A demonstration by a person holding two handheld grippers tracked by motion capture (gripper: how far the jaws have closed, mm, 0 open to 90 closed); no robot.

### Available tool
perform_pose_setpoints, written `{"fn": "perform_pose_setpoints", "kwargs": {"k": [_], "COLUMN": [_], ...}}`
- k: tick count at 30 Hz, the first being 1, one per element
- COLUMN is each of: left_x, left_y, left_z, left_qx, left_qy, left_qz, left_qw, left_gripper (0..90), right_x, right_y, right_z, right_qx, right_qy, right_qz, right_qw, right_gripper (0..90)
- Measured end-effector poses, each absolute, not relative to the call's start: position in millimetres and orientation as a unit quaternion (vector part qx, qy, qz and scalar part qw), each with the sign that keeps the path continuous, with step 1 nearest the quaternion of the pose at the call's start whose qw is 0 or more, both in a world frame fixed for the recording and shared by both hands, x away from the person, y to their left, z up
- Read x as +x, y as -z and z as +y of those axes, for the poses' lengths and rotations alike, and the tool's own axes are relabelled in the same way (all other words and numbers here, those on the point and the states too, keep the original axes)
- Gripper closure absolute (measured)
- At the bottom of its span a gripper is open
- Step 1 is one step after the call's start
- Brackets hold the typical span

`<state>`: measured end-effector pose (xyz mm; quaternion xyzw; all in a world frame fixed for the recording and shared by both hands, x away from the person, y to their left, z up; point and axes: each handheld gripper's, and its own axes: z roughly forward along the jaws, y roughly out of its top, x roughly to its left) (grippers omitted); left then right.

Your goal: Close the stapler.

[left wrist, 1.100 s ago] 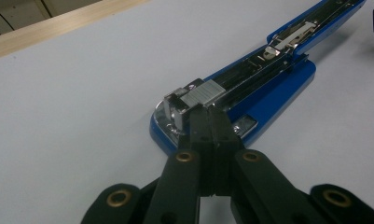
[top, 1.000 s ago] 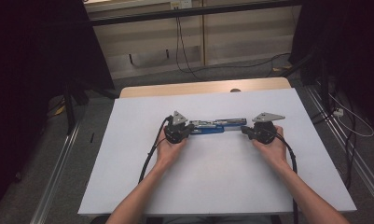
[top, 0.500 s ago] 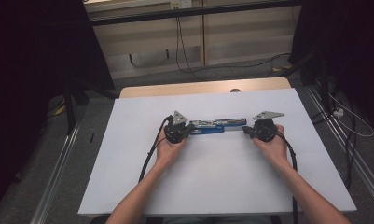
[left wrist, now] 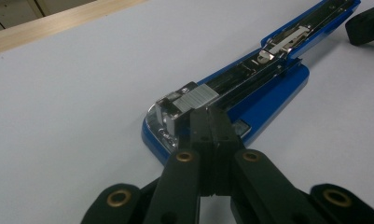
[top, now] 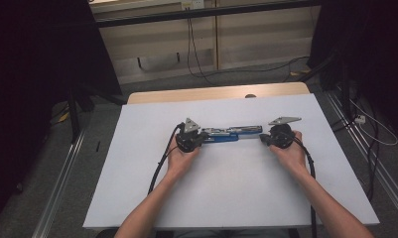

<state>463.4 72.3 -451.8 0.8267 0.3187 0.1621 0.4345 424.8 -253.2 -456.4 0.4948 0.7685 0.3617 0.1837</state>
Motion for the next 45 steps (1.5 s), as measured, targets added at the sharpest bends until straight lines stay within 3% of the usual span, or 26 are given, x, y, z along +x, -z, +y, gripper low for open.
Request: {"fn": "perform_pose_setpoints", "kwargs": {"k": [45], "left_x": [462.4], "left_y": [451.6], "left_z": [71.2], "left_qx": [0.827], "left_qy": [-0.169], "left_qz": [0.319], "left_qw": [0.431], "left_gripper": [90.0], "right_x": [431.8], "right_y": [456.7], "right_z": [-249.5], "right_qx": [0.493], "right_qy": [-0.383], "right_qz": [0.758], "right_qw": [0.189], "right_gripper": [90.0]}}
